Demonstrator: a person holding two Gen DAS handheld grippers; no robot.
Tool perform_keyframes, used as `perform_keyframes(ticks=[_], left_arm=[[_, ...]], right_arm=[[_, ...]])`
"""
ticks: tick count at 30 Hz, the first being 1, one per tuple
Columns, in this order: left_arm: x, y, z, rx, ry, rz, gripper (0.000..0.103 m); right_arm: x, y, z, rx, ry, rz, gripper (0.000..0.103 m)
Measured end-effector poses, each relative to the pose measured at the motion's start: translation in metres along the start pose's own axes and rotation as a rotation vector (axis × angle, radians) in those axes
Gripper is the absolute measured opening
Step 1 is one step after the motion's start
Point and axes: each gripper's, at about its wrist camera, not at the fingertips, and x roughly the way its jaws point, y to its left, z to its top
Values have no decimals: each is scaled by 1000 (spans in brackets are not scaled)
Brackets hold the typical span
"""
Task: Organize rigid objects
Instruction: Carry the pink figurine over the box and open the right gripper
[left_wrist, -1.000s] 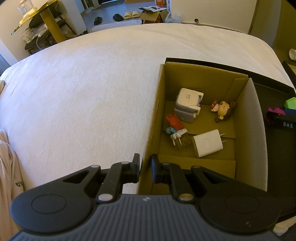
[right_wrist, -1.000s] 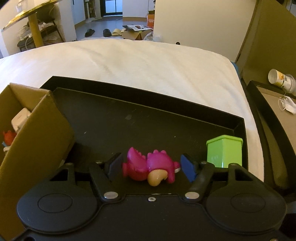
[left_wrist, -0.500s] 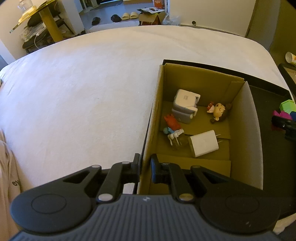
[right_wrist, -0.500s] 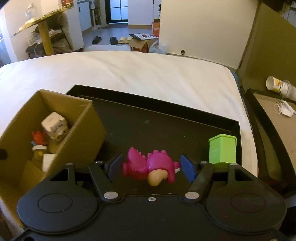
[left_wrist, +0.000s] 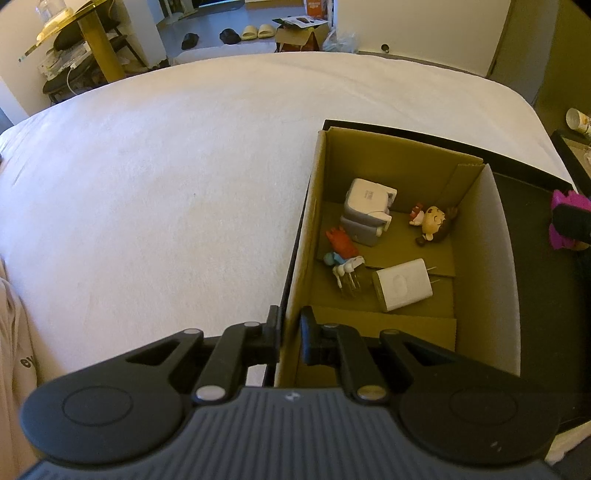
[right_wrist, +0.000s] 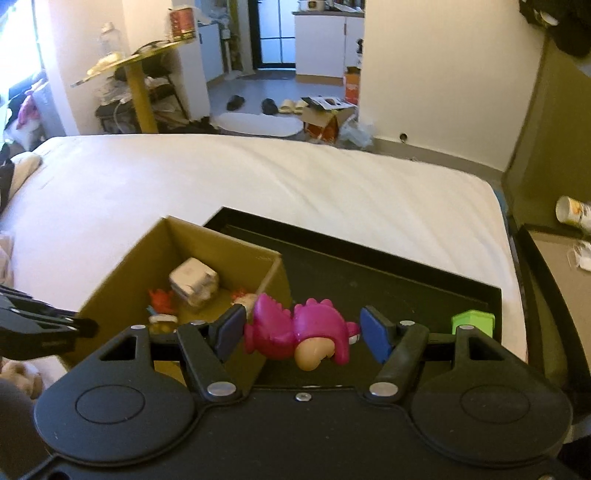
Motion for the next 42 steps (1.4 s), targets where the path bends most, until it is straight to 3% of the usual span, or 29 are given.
perform_keyframes(ticks=[22,30,42], left_arm=[[4,12,0,-64,10,-58,9],[5,15,1,-75,10,-73,9],[5,20,0,-83,7,-84,9]], right_arm=[[14,60,24,-138,7,94,67],[37,73,23,-167,55,132,67],[71,90,15,-251,137,120,67]])
